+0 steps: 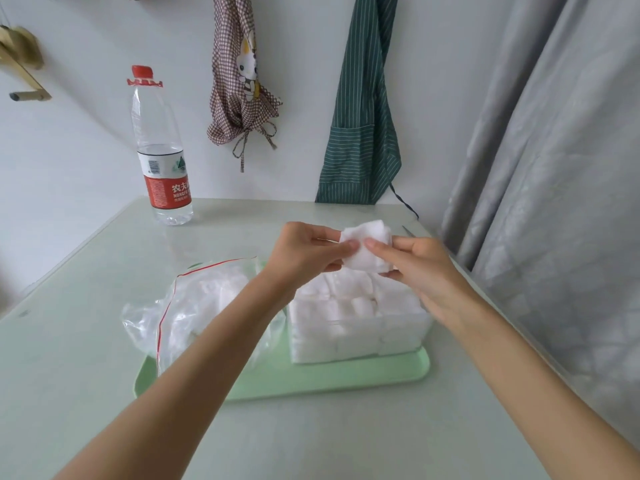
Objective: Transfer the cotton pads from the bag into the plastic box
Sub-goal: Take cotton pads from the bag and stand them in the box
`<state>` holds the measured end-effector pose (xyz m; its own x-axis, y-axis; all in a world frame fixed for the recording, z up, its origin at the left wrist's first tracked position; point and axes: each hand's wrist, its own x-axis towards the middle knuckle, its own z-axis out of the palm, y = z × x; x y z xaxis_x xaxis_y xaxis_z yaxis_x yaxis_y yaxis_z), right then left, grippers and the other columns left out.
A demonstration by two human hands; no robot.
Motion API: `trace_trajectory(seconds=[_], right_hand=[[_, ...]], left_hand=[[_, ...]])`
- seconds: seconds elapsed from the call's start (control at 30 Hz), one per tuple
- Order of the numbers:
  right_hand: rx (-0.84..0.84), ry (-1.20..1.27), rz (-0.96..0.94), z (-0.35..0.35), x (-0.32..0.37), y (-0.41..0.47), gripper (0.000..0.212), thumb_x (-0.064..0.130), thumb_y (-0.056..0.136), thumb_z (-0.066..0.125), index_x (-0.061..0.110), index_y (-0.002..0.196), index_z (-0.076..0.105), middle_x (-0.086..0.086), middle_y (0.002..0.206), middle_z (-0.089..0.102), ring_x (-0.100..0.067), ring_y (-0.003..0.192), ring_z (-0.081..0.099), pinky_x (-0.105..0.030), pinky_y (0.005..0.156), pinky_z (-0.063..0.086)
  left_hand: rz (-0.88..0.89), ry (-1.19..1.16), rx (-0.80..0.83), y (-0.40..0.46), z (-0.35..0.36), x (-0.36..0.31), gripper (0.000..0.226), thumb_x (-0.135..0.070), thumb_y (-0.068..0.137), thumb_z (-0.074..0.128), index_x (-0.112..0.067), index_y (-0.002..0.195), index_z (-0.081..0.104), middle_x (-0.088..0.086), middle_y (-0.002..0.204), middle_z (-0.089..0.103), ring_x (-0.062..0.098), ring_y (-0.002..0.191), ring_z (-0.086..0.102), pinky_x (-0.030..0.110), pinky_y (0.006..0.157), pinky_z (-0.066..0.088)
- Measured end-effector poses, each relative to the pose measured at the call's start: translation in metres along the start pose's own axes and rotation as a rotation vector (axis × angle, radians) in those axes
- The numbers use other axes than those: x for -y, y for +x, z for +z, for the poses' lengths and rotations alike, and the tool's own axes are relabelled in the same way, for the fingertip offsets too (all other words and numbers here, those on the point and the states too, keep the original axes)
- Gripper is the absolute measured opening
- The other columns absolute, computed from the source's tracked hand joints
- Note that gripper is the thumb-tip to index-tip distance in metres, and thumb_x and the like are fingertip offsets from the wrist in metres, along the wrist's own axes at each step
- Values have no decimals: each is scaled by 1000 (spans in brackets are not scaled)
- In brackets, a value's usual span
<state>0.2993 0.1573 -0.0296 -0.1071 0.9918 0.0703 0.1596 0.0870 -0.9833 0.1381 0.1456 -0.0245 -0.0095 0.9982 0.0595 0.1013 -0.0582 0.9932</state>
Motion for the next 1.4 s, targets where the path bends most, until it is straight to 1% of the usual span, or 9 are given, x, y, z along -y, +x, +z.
trace_trajectory(seconds=[0.23, 0.37, 0.53, 0.63, 0.87, 1.0, 1.07, 1.17, 1.4], right_hand=[[138, 12, 71, -25, -18, -4, 19, 9, 89, 62, 5, 105, 70, -10, 92, 70, -8, 74, 62, -16, 72, 55], [216, -174, 14, -15, -20, -2, 16, 8, 88, 63, 9, 102, 72, 3, 78, 72, 3, 64, 62, -10, 67, 50], [302, -256, 87, -10, -9, 5, 12, 11, 85, 68, 14, 95, 73, 3, 72, 68, -4, 64, 60, -15, 69, 53], [277, -194, 159, -10, -6, 6, 26, 16, 82, 72, 24, 105, 63, 2, 91, 74, -8, 80, 69, -20, 70, 55], [-28, -208, 79, -33, -10, 10, 28, 7, 82, 70, 18, 107, 63, 1, 83, 71, -12, 76, 65, -24, 75, 54], [-215, -191, 28, -45, -30, 5, 27, 7, 80, 72, 15, 101, 56, 2, 81, 68, -12, 72, 62, -31, 79, 51], [-266, -209, -8, -48, -41, -1, 28, 11, 79, 74, 20, 90, 50, 5, 82, 67, -10, 71, 63, -26, 75, 50], [-274, -316, -77, -46, -52, -8, 29, 11, 77, 75, 22, 78, 48, 5, 78, 66, -4, 63, 64, -10, 58, 46], [-173, -783, -203, -44, -54, -12, 16, 16, 78, 75, 31, 83, 70, 3, 79, 69, -9, 75, 66, -26, 76, 52]], left_hand=[[-147, 123, 131, 3, 8, 8, 10, -16, 81, 73, -9, 87, 70, 1, 76, 69, 2, 62, 66, 21, 69, 57], [-159, 307, 166, 5, -2, 8, 25, -24, 80, 74, -20, 103, 67, -3, 90, 69, 4, 79, 63, 19, 69, 55], [-85, 404, 163, 6, -16, 5, 10, -23, 80, 73, -21, 90, 74, -9, 81, 70, 4, 75, 64, 15, 61, 51], [-72, 392, 149, 9, -16, 7, 7, -22, 81, 72, -20, 87, 74, -6, 78, 71, 0, 67, 64, 13, 59, 51], [32, 502, 260, 34, 17, -4, 28, -21, 84, 70, -11, 111, 69, -4, 76, 61, -1, 57, 53, 5, 45, 39], [-38, 522, 276, 48, 40, 7, 27, -18, 83, 70, -7, 108, 67, -2, 70, 61, 16, 76, 59, 23, 70, 51], [-39, 536, 243, 47, 45, 15, 13, -21, 81, 72, -15, 90, 65, -4, 67, 62, 17, 79, 60, 29, 85, 47], [-36, 573, 233, 42, 46, 26, 20, -21, 80, 73, -27, 70, 56, -6, 63, 62, 17, 77, 62, 29, 86, 44], [43, 736, 233, 26, 49, 37, 12, -25, 83, 66, -35, 77, 67, -9, 87, 70, 14, 89, 64, 26, 74, 48]])
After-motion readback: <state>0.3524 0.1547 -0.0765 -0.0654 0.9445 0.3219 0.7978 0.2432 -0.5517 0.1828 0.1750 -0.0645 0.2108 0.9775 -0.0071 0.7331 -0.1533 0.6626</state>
